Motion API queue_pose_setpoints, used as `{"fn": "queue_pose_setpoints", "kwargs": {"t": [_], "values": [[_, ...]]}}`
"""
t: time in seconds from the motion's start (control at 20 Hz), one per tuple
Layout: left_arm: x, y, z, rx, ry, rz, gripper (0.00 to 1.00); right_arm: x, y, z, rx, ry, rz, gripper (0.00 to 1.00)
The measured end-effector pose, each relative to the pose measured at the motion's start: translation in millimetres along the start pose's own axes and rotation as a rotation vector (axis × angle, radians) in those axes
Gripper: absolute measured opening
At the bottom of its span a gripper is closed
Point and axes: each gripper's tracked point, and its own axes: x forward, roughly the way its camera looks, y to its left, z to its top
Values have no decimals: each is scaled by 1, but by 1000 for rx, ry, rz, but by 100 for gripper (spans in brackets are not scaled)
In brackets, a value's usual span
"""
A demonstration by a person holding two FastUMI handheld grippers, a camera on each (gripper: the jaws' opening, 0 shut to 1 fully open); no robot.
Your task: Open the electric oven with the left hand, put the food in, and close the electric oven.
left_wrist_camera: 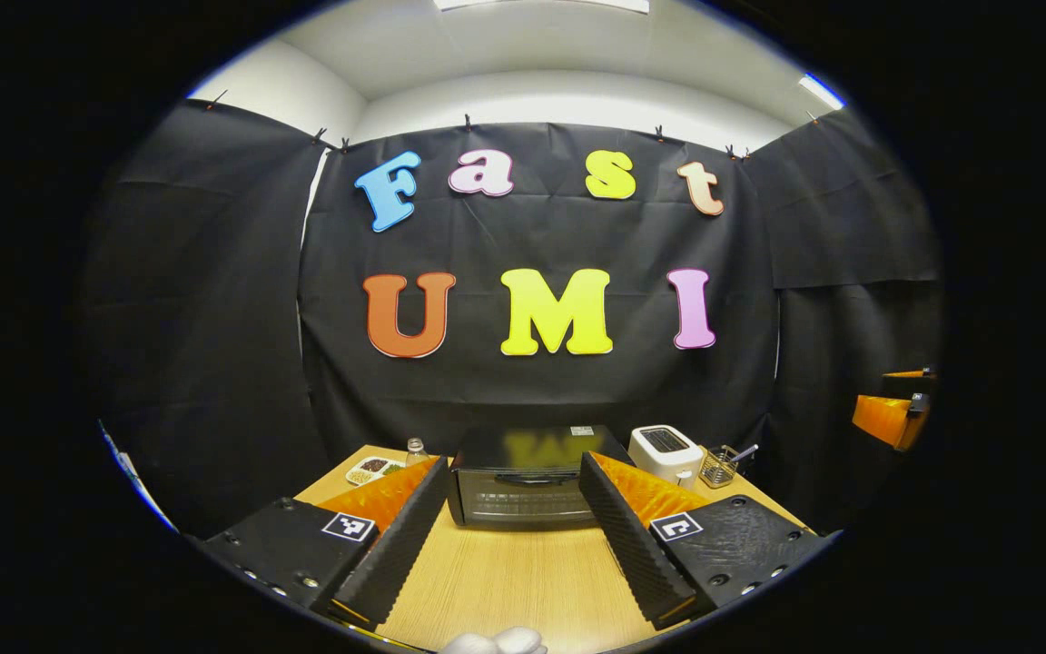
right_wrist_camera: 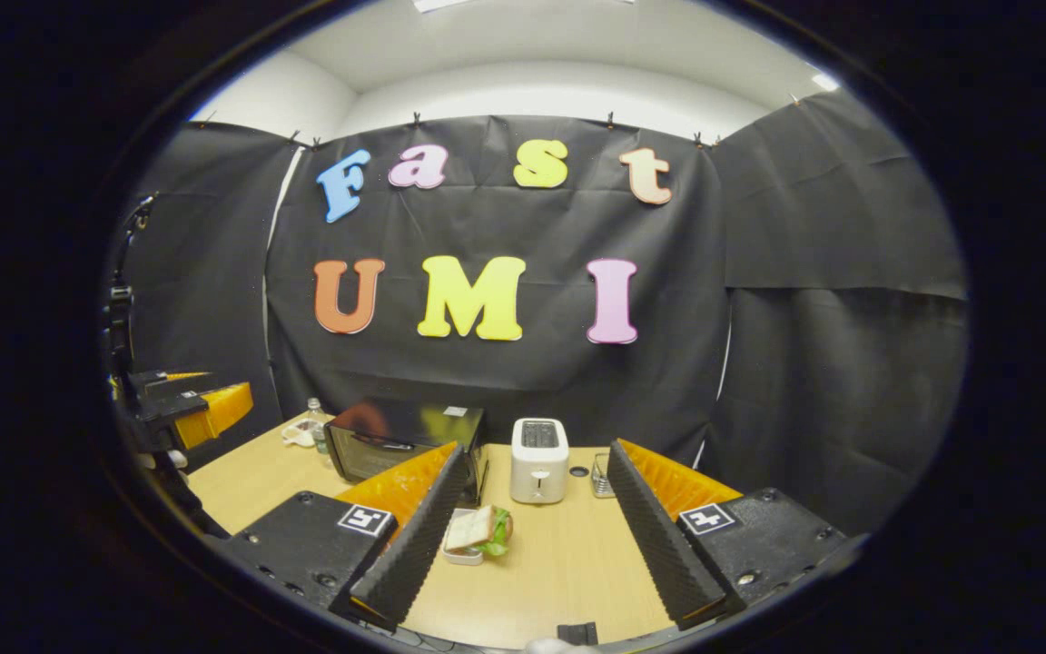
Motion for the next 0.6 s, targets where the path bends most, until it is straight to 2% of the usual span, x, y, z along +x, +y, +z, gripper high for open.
{"fn": "queue_pose_setpoints", "kwargs": {"t": [0.05,0.25,0.3,0.5,0.55,0.6], "values": [[7,-4,-4,-12,4,-11,94,1,-4,1,-2,1,-12,91],[52,-15,-12,-38,6,-18,94,3,-18,-2,-10,14,-33,91],[66,-19,-17,-36,13,-17,94,4,-23,-3,-8,20,-41,100],[128,-32,-44,-11,58,-2,94,8,-42,-5,-6,40,-77,100],[144,-36,-52,1,65,-3,94,9,-48,-5,-11,45,-87,91],[160,-39,-63,3,89,1,94,9,-52,-6,-17,51,-99,100]]}}
